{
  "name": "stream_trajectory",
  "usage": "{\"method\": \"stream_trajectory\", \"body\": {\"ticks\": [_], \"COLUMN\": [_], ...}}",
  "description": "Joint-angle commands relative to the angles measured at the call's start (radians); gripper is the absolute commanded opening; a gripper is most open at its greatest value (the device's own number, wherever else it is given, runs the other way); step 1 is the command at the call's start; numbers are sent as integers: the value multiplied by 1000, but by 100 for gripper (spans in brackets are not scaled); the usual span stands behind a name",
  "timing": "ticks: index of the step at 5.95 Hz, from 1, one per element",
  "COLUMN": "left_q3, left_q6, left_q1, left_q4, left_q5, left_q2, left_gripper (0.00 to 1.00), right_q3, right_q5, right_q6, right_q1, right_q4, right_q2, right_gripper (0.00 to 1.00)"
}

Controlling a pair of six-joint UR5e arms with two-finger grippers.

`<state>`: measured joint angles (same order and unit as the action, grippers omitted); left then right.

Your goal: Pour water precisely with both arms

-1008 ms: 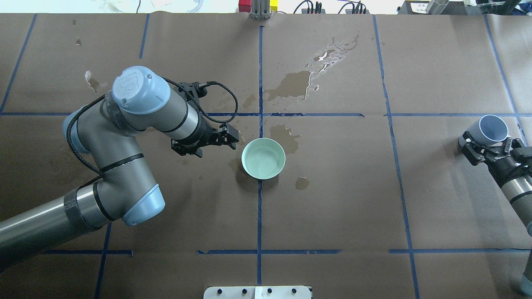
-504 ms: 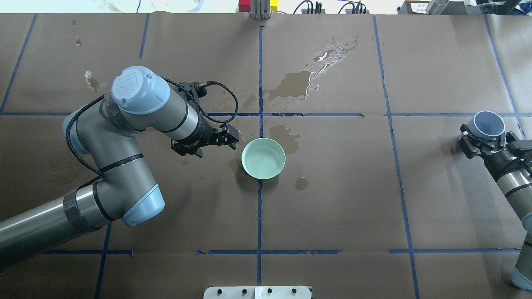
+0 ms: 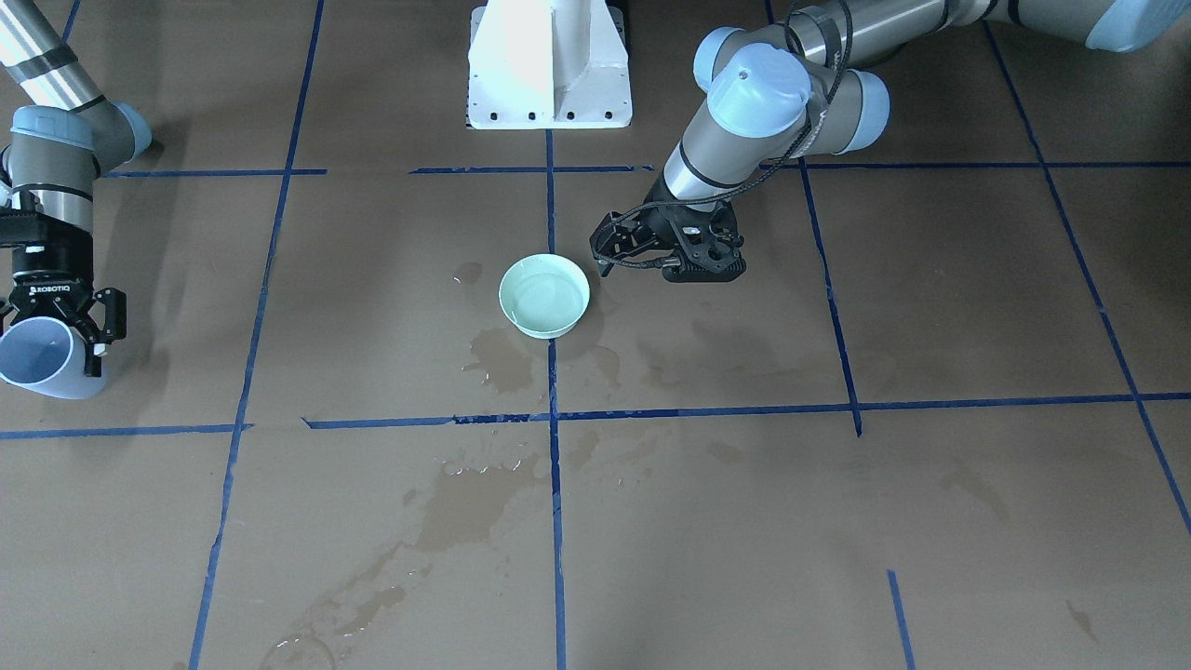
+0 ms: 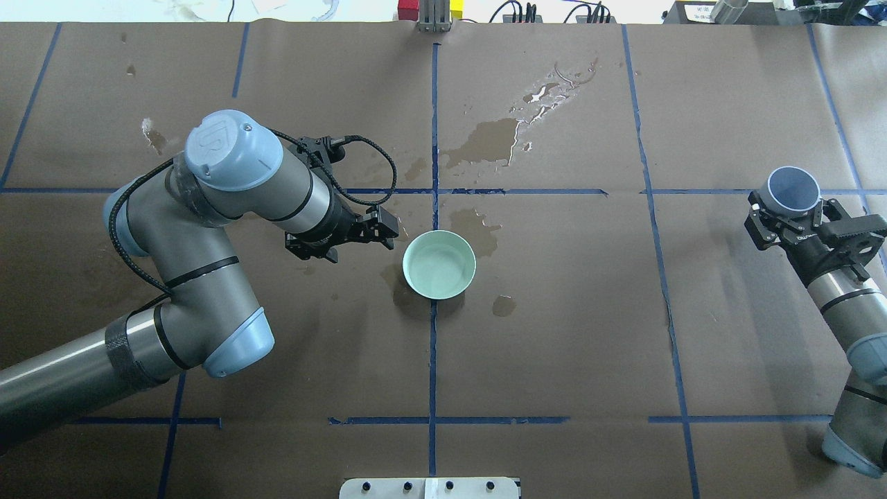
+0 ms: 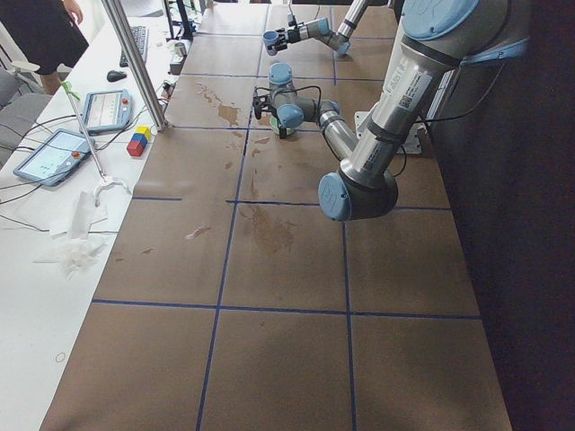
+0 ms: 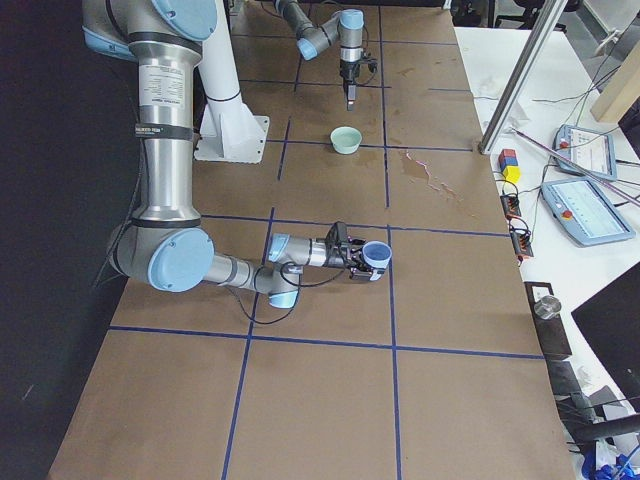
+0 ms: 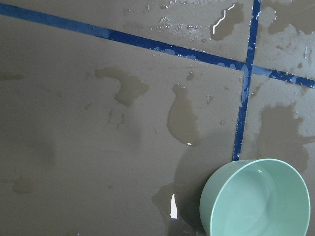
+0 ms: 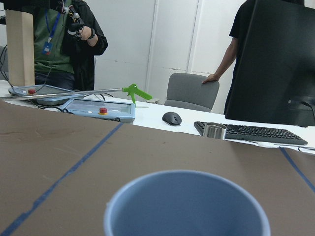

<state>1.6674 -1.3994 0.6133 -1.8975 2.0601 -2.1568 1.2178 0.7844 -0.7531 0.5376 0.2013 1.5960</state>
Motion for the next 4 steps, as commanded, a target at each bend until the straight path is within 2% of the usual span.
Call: {"method": "stream_trajectory", "body": {"ticks": [1, 2, 3, 4], "left_q3": [6, 9, 11, 11], "left_q6": [2, 0, 0, 2], "left_q1": [8, 8, 11, 19], "left_q4": [0, 0, 0, 0], "left_q5": [2, 2, 2, 2], "left_q2": [0, 0, 2, 3], "left_gripper": [99, 99, 99, 99], "right_q3": [162, 295, 404, 411], "right_q5": [51, 118, 121, 115], "right_q6": [23, 24, 26, 26], "right_q1": [-1, 1, -19, -68], "right_q4": [-139, -307, -453, -509], "right_q2": [-24, -27, -36, -104], "right_gripper": [24, 25, 24, 21]}}
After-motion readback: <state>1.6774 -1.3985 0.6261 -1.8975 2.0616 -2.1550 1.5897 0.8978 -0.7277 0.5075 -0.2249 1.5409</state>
